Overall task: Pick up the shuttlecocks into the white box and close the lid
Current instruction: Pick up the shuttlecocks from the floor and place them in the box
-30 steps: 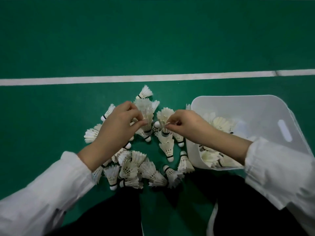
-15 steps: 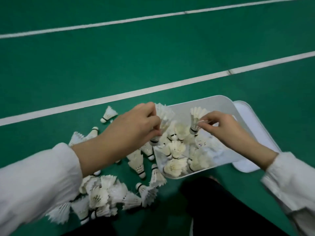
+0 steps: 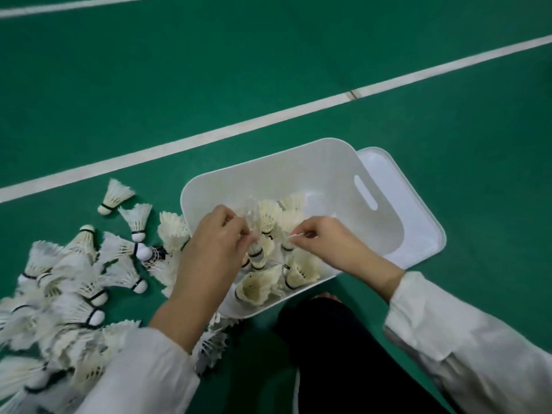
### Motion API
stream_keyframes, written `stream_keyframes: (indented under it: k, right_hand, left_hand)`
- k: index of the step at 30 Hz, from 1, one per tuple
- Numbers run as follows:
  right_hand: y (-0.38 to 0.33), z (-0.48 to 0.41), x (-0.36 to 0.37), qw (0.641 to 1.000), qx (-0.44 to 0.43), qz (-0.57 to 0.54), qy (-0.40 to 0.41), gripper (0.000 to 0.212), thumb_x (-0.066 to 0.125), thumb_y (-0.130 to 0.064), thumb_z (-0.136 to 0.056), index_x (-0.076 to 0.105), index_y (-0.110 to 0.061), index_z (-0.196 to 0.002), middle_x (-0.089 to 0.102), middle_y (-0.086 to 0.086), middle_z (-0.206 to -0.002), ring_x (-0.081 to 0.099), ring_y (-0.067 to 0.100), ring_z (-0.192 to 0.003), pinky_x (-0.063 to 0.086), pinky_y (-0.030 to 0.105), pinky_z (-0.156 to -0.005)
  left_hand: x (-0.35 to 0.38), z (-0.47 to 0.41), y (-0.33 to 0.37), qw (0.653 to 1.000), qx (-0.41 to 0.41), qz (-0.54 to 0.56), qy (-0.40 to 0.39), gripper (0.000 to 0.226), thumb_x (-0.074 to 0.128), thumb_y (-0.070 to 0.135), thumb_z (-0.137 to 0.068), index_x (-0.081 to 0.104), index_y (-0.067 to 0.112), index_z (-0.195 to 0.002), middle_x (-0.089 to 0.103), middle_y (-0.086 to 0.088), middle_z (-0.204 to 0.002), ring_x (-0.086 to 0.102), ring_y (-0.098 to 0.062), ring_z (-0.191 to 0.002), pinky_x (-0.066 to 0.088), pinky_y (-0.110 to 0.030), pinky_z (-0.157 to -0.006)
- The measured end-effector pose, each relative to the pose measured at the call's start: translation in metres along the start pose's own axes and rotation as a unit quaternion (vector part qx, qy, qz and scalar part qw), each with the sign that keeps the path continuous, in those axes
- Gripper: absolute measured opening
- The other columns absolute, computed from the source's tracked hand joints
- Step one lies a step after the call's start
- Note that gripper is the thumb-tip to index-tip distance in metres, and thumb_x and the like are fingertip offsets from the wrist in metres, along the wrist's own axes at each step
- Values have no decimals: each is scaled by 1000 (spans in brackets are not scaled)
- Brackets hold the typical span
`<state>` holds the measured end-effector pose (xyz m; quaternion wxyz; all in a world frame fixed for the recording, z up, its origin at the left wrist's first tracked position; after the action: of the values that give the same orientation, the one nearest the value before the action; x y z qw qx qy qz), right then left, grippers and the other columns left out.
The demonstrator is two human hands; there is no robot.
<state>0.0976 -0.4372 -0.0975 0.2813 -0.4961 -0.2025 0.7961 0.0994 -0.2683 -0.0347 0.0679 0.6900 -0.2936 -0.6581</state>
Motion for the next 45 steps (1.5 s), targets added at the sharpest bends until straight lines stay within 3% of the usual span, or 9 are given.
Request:
stream_keyframes:
  k: [8, 13, 17, 22, 25, 31, 36, 42, 45]
  right_hand:
    - [-1, 4, 52, 976, -27, 148, -156, 44, 56, -25, -89, 48, -17, -131, 50, 8, -132, 53, 24, -115, 42, 31, -94]
    - [-35, 29, -6, 994, -103, 18, 30, 30, 59, -22, -88, 55, -27, -117, 52, -11, -116, 60, 8, -87, 47, 25, -82]
    - [-65, 45, 10, 984, -167, -63, -23, 39, 69, -21, -80, 53, -30, -114, 48, -15, -111, 59, 6, -80, 42, 11, -70]
    - [-66, 41, 20, 985, -170, -5, -4, 36, 65, -20, -77, 44, -32, -103, 38, -21, -109, 56, 9, -83, 52, 38, -75]
    - [-63, 34, 18, 986, -165, -9, 12, 28, 65, -18, -77, 43, -27, -91, 40, -14, -106, 58, 13, -83, 51, 44, -75]
    - [-43, 25, -14, 989, -129, 4, 73, 26, 70, -27, -79, 44, -21, -76, 44, -7, -106, 58, 15, -80, 49, 34, -79]
    - [16, -19, -67, 984, -7, 72, 162, 22, 67, -27, -82, 53, -10, -82, 47, 5, -106, 59, 24, -83, 48, 36, -79]
    - [63, -71, -45, 970, 75, 213, 86, 18, 56, -14, -85, 58, 0, -96, 49, 18, -111, 55, 36, -98, 43, 35, -84]
    - [61, -69, -26, 963, 80, 257, 17, 32, 51, -12, -88, 53, -6, -120, 51, 17, -122, 52, 36, -111, 41, 35, -92]
  left_hand:
    - [-2, 9, -6, 1000, 5, 2, -13, 17, 67, 25, -81, 64, 9, -76, 53, -1, -86, 53, -20, -74, 41, -29, -51]
    - [-4, 15, -4, 1000, 4, 19, -13, 15, 67, 26, -80, 63, 12, -76, 53, 2, -85, 54, -16, -74, 38, -26, -51]
    - [-3, 13, 6, 999, 5, 43, -10, 13, 69, 24, -79, 64, 12, -75, 54, 1, -82, 51, -15, -69, 38, -25, -51]
    - [1, 17, 10, 997, -11, 70, -21, 10, 70, 19, -79, 63, 13, -74, 55, 2, -82, 43, -10, -64, 25, -12, -52]
    - [6, 17, 13, 995, -3, 94, -33, 6, 67, 17, -81, 64, 13, -78, 53, 4, -84, 46, -10, -68, 32, -16, -56]
    - [-20, 1, 9, 988, -47, 150, 1, 13, 59, 26, -87, 58, 16, -96, 50, 8, -98, 55, -4, -75, 47, -23, -75]
    - [-37, -5, -15, 982, -109, 155, 14, 29, 62, 27, -85, 39, 26, -103, 53, 13, -79, 56, -6, -70, 47, -29, -62]
    - [-16, 4, -6, 995, -31, 86, -34, 8, 58, 25, -88, 59, 17, -88, 56, 7, -86, 56, -16, -74, 50, -39, -63]
    - [-11, 6, 0, 997, -11, 63, -36, 8, 58, 24, -88, 60, 17, -86, 57, 6, -86, 56, -18, -71, 49, -39, -58]
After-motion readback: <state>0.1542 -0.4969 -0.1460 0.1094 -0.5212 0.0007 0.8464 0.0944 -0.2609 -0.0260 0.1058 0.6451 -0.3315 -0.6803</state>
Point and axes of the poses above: each hand's wrist, its own z-axis away from the middle knuckle, its own x-axis out of the palm, y = z × x, the point moved 9 cm from there along -z, towards the middle knuckle
